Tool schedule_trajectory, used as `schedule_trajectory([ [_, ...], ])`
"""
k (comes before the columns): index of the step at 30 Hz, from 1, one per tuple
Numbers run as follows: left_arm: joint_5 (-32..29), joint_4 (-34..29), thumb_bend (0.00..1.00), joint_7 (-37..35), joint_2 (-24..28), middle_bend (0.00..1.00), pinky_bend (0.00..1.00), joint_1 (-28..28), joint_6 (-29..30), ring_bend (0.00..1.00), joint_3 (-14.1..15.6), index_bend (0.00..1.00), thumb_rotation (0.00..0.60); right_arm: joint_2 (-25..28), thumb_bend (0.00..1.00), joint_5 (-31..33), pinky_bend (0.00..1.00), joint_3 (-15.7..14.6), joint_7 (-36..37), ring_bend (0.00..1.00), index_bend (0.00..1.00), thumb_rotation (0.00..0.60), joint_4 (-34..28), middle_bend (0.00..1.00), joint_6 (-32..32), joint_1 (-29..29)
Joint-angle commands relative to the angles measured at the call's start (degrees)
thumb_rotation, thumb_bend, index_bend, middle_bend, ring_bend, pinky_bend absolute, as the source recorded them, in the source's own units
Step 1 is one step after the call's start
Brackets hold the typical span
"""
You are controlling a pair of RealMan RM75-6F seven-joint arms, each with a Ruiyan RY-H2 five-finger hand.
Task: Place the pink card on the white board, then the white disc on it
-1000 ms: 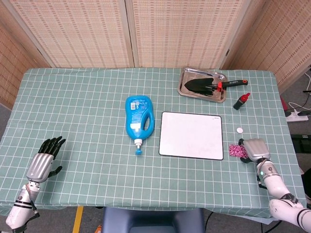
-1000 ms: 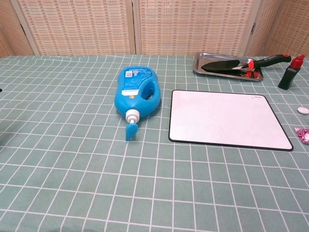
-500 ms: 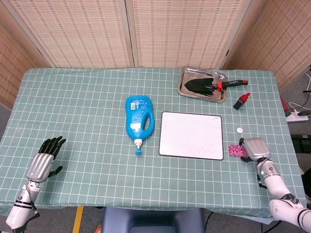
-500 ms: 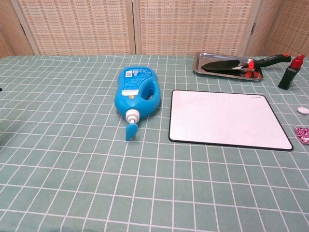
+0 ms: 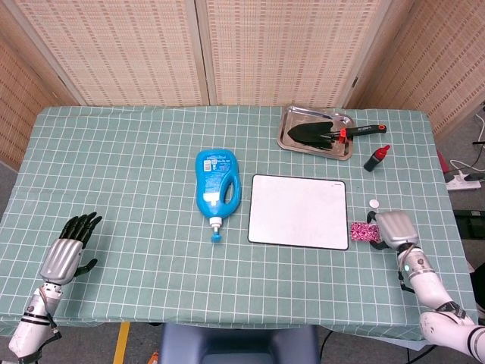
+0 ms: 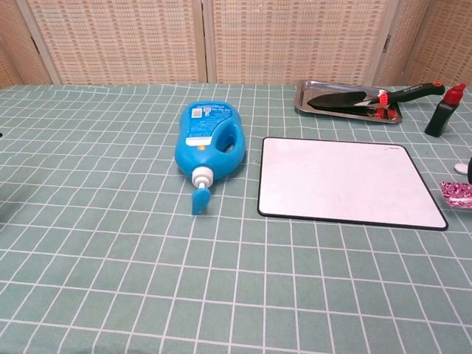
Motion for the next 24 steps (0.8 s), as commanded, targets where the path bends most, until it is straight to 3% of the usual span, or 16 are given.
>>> schedule_trajectory([
  [1, -0.10, -0.05, 0.18, -0.10, 0.07, 0.00, 0.00, 0.02, 0.08, 0.00, -0.11, 0.00, 0.600, 1.31, 0.27, 0.74, 0.97, 1.49, -1.49, 0.89, 0.42, 0.567, -3.24, 0.94, 0.31, 1.48],
  [11, -0.71, -0.27, 0.18, -1.62, 0.68, 0.00, 0.00, 0.13, 0.36, 0.00, -0.74, 0.00, 0.600, -2.31, 0.27, 11.11, 0.97, 5.63, -11.51, 0.90, 0.42, 0.578, -5.21, 0.94, -3.80, 10.23],
  [24, -1.43, 0.49, 0.18, -3.71, 1.23, 0.00, 0.00, -0.07, -0.26, 0.00, -1.33, 0.00, 0.600, -7.99, 0.27, 21.21, 0.97, 5.78, -18.38, 0.90, 0.41, 0.578, -3.47, 0.94, -4.43, 17.71],
])
